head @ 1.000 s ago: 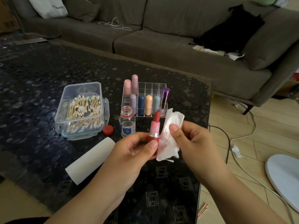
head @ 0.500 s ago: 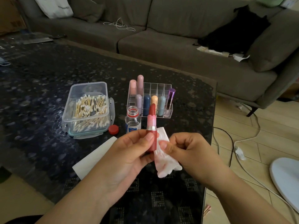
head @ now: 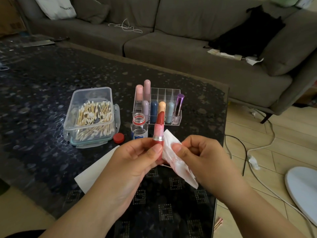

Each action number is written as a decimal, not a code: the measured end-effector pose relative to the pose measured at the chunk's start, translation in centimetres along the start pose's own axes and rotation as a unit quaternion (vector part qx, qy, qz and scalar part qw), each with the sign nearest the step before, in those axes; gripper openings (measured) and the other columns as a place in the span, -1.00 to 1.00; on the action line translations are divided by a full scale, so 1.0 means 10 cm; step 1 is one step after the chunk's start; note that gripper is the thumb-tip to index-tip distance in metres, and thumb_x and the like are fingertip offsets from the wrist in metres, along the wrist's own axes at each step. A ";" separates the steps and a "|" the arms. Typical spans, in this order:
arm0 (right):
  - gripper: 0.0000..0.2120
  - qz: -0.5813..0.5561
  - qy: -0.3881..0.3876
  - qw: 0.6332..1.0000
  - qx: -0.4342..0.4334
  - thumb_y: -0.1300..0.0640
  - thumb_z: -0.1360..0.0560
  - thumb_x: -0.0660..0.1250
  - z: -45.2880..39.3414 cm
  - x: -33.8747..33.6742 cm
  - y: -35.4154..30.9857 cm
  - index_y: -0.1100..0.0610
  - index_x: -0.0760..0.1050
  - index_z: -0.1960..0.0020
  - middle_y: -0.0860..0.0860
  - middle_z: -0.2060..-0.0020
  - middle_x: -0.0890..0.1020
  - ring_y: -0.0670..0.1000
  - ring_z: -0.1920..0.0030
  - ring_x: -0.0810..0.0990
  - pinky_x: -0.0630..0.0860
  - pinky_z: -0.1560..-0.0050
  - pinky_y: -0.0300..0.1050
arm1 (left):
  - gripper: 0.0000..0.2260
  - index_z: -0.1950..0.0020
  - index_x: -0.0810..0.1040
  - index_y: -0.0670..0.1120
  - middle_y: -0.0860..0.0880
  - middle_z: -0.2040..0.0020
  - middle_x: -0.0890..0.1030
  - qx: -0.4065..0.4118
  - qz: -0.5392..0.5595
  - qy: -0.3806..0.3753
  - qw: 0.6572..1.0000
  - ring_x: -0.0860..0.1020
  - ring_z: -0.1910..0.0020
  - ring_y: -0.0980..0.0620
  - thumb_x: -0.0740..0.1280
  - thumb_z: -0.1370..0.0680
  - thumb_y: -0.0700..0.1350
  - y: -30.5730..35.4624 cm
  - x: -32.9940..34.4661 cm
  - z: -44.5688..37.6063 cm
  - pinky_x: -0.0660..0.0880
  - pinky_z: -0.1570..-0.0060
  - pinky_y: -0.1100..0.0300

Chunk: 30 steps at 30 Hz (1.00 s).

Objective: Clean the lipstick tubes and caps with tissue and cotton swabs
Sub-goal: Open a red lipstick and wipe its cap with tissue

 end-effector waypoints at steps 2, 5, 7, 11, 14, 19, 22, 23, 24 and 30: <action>-0.77 0.012 0.013 1.000 -0.005 -0.02 -0.44 0.40 -0.01 -0.04 -0.01 0.04 0.53 0.34 -0.07 0.55 0.50 -0.19 0.55 0.38 0.33 0.53 -0.36 | -0.81 0.13 0.69 -0.13 -0.16 0.10 0.69 -0.002 -0.015 -0.007 1.000 0.66 0.07 -0.05 0.46 -0.30 -0.10 0.01 0.00 0.01 0.58 0.10 0.22; -0.87 -0.002 -0.009 1.000 -0.011 0.01 -0.35 0.48 0.00 -0.05 -0.05 0.03 0.57 0.29 -0.06 0.45 0.61 -0.15 0.50 0.50 0.41 0.49 -0.37 | -0.85 0.13 0.69 -0.11 -0.13 0.13 0.68 0.006 -0.031 -0.009 0.999 0.64 0.14 0.01 0.48 -0.34 -0.13 0.03 0.01 0.00 0.55 0.17 0.26; -0.89 -0.028 -0.048 0.998 -0.002 0.05 -0.32 0.50 0.02 -0.04 -0.03 -0.01 0.61 0.18 -0.08 0.30 0.67 -0.11 0.34 0.62 0.54 0.34 -0.33 | -0.84 0.12 0.69 -0.14 -0.19 0.13 0.67 0.012 -0.018 -0.003 1.000 0.62 0.13 -0.04 0.51 -0.34 -0.15 0.03 0.00 -0.01 0.56 0.14 0.24; -0.89 -0.057 -0.071 0.996 -0.009 0.04 -0.47 0.35 0.03 -0.04 0.00 -0.07 0.66 0.16 -0.09 0.27 0.68 -0.14 0.28 0.60 0.51 0.24 -0.27 | -0.80 0.11 0.69 -0.14 -0.21 0.06 0.67 0.009 -0.008 0.002 1.000 0.64 0.05 -0.08 0.45 -0.30 -0.12 0.01 0.00 0.01 0.58 0.02 0.17; -0.81 -0.059 -0.007 0.998 -0.012 0.01 -0.50 0.31 0.01 -0.11 0.02 -0.04 0.65 0.23 -0.12 0.34 0.64 -0.21 0.36 0.53 0.41 0.37 -0.36 | -0.79 0.09 0.66 -0.16 -0.09 0.11 0.70 0.016 -0.055 0.006 0.998 0.67 0.08 0.01 0.46 -0.32 -0.10 0.02 0.02 0.03 0.56 -0.01 0.12; -0.78 -0.065 0.016 0.997 -0.043 0.14 -0.52 0.32 0.01 -0.15 -0.06 -0.16 0.64 0.15 -0.23 0.25 0.68 -0.24 0.23 0.62 0.49 0.27 -0.40 | -0.75 0.10 0.62 -0.10 0.05 0.34 0.64 0.060 -0.168 0.014 0.984 0.55 0.34 0.18 0.37 -0.29 -0.02 0.06 0.04 0.04 0.47 0.27 0.28; -0.74 -0.122 -0.028 0.991 -0.057 0.19 -0.53 0.27 0.04 -0.08 -0.15 -0.12 0.65 0.10 -0.17 0.20 0.71 -0.20 0.17 0.65 0.53 0.18 -0.37 | -0.76 0.10 0.62 -0.12 0.04 0.36 0.62 0.067 -0.164 0.008 0.984 0.53 0.37 0.16 0.36 -0.30 -0.05 0.03 0.07 0.04 0.47 0.33 0.31; -0.75 -0.141 -0.035 0.988 -0.055 0.19 -0.54 0.26 0.05 -0.07 -0.15 -0.10 0.65 0.10 -0.14 0.19 0.71 -0.18 0.16 0.66 0.54 0.16 -0.36 | -0.76 0.09 0.62 -0.12 0.03 0.35 0.63 0.067 -0.159 0.006 0.985 0.54 0.36 0.16 0.36 -0.30 -0.06 0.03 0.08 0.04 0.48 0.33 0.32; -0.75 -0.159 -0.039 0.985 -0.052 0.20 -0.54 0.25 0.05 -0.05 -0.15 -0.07 0.66 0.09 -0.11 0.18 0.71 -0.16 0.15 0.67 0.55 0.13 -0.33 | -0.76 0.09 0.62 -0.12 0.02 0.34 0.63 0.069 -0.153 0.004 0.986 0.55 0.36 0.15 0.37 -0.30 -0.06 0.03 0.09 0.04 0.49 0.31 0.32; -0.81 -0.160 0.049 0.983 -0.077 0.14 -0.51 0.30 0.05 -0.13 -0.12 -0.10 0.64 0.10 -0.15 0.21 0.70 -0.18 0.18 0.66 0.54 0.17 -0.36 | -0.75 0.07 0.62 -0.16 -0.05 0.34 0.64 0.082 -0.114 0.010 0.990 0.59 0.32 0.11 0.40 -0.31 -0.07 0.05 0.09 0.05 0.51 0.29 0.33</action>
Point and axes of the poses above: each hand's wrist, its own z-axis away from the middle knuckle, its own x-axis out of the palm, y = z × x, the point moved 7 cm from there along -z, towards the middle knuckle
